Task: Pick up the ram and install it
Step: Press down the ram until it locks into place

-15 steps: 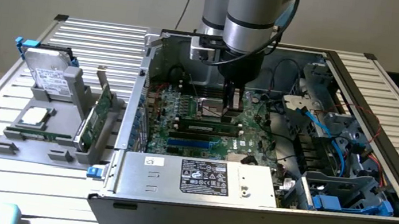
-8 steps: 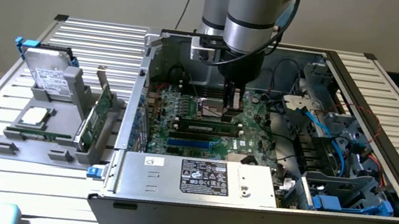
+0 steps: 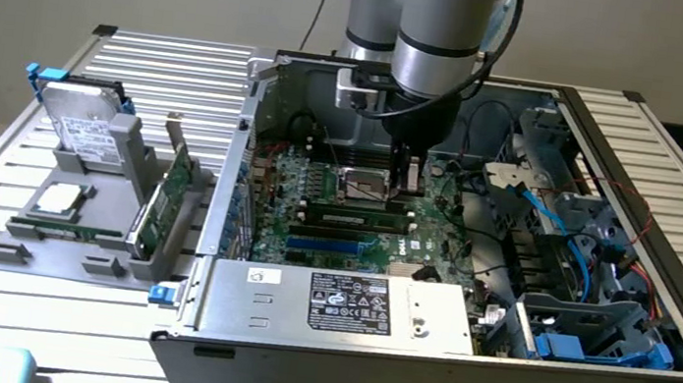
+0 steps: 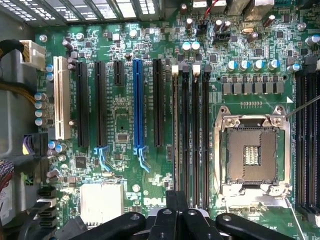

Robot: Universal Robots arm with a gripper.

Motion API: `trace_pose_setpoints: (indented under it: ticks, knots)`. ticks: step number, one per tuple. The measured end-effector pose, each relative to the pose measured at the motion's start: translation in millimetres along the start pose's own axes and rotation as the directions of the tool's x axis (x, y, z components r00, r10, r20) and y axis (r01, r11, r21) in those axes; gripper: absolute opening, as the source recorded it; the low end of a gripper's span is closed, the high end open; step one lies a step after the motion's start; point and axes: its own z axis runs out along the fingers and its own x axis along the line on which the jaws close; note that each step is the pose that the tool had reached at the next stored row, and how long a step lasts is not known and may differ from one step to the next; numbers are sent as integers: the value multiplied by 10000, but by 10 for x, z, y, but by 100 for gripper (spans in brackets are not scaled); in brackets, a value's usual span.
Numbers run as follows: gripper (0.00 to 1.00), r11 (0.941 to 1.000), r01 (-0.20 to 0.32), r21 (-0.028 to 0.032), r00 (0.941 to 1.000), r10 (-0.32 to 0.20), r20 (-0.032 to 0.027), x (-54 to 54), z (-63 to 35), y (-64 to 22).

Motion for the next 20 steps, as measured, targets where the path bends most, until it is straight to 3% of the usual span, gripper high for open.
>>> trace_pose_setpoints:
  ticks: [6,20]
  knots:
    - [11,10000,-17,0,10000,17,0,-71,66,3]
    - [11,9999,-155,-10,9999,155,-5,-57,115,-30]
